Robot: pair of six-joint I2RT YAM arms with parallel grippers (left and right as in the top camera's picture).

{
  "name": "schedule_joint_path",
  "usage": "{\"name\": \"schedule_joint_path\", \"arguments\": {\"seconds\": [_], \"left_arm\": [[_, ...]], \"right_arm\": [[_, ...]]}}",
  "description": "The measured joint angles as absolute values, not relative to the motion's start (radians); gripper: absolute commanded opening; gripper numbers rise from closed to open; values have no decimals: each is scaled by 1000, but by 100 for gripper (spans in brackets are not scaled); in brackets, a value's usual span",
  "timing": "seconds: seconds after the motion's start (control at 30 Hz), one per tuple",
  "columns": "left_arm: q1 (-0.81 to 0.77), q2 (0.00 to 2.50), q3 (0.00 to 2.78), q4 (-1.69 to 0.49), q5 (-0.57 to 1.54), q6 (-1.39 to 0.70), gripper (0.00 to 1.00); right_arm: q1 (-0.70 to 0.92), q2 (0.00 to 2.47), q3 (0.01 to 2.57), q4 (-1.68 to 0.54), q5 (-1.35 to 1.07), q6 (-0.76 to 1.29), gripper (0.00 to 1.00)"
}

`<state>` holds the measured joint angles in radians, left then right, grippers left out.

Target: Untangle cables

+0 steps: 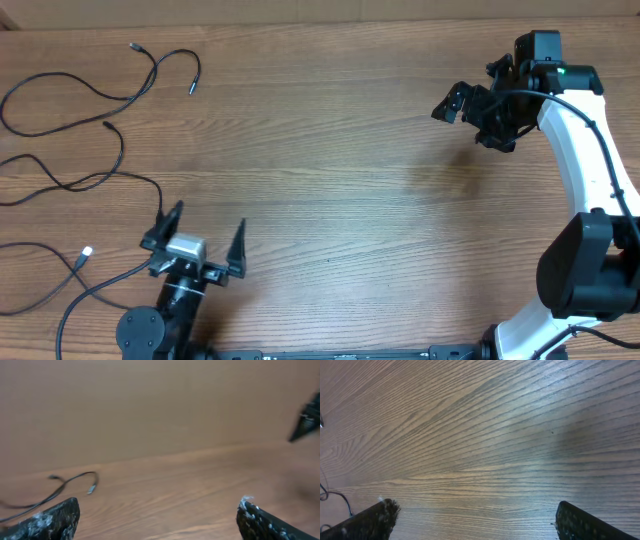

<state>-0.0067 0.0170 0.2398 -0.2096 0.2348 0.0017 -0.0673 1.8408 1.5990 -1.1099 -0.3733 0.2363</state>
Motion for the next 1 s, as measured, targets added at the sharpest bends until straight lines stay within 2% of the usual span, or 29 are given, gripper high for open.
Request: {"name": "schedule_joint_path", "arguments": {"seconds": [0.17,0.4,0.5,0.67,1.0], "left_arm": [[-7,17,209,-159,130,-10,100],[-47,15,70,52,9,-54,100],[-53,15,23,62,-50,-99,100],[-53,15,13,-56,-129,-118,99],[-53,15,9,-66,-150,-33,100]], "right_arm": [[-68,1841,1599,-1110,-374,236,100],[-68,1841,1599,-1110,-374,236,100],[-67,1841,1599,-1110,-374,236,100],[-68,1841,1599,-1111,-374,236,100],[-68,1841,1599,-1110,-373,236,100]]}}
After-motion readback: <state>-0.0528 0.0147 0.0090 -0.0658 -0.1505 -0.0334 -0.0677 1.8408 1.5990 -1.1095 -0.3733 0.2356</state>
